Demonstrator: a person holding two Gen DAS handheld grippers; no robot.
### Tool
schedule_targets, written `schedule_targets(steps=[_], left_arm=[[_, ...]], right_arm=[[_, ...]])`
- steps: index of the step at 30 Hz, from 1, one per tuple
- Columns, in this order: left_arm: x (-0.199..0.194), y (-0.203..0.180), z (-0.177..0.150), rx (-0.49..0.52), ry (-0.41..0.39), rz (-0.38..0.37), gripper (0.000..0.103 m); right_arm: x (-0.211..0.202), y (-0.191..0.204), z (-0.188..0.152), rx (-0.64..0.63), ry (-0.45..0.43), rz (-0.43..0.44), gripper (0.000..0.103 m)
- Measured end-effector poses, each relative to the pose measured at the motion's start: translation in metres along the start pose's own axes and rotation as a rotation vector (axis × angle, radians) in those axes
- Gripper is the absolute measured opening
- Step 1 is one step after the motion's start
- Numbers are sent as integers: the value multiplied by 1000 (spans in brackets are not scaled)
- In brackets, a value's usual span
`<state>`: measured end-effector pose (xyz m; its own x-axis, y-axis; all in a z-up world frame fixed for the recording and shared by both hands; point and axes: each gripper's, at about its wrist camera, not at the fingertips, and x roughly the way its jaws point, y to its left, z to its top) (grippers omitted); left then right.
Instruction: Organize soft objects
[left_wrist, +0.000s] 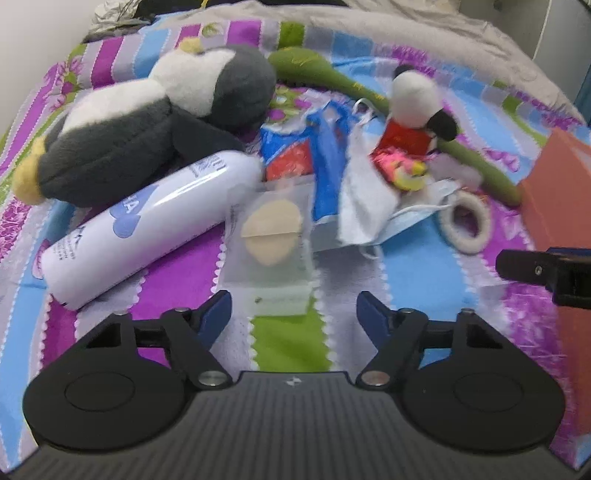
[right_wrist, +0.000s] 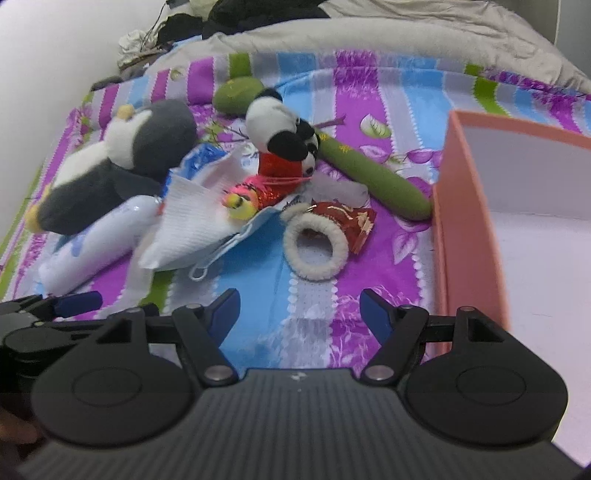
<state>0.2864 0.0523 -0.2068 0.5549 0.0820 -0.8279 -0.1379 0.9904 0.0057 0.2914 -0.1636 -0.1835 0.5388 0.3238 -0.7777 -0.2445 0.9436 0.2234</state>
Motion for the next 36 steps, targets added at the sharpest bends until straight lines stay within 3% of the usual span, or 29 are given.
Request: schedule_targets(steps=[5, 9, 12, 15, 16, 19, 22, 36], left_arm=[[27, 5, -1, 16, 17, 39, 61], [31, 7, 0, 7, 17, 23, 49], [31, 7, 1, -5, 21, 17, 31], [26, 8, 0, -19, 20, 9, 18], [24, 9, 0, -25, 21, 11, 13], [16, 14, -3, -60, 20, -2, 10], [7, 19, -5, -90, 20, -11, 7], [-56, 10, -43, -88, 18, -64, 2]], right_arm=[[38, -2, 5, -7, -11, -62, 75], [60, 2, 8, -69, -16, -99, 75], [79, 3, 6, -94, 20, -117, 73], [81, 4, 6, -89, 13, -101, 59], [80, 5, 6, -94, 13, -93, 45], [75, 7, 7, -89, 13, -89, 19], [70, 9, 5, -85, 13, -81, 13], [15, 12, -32, -84, 40, -60, 12]])
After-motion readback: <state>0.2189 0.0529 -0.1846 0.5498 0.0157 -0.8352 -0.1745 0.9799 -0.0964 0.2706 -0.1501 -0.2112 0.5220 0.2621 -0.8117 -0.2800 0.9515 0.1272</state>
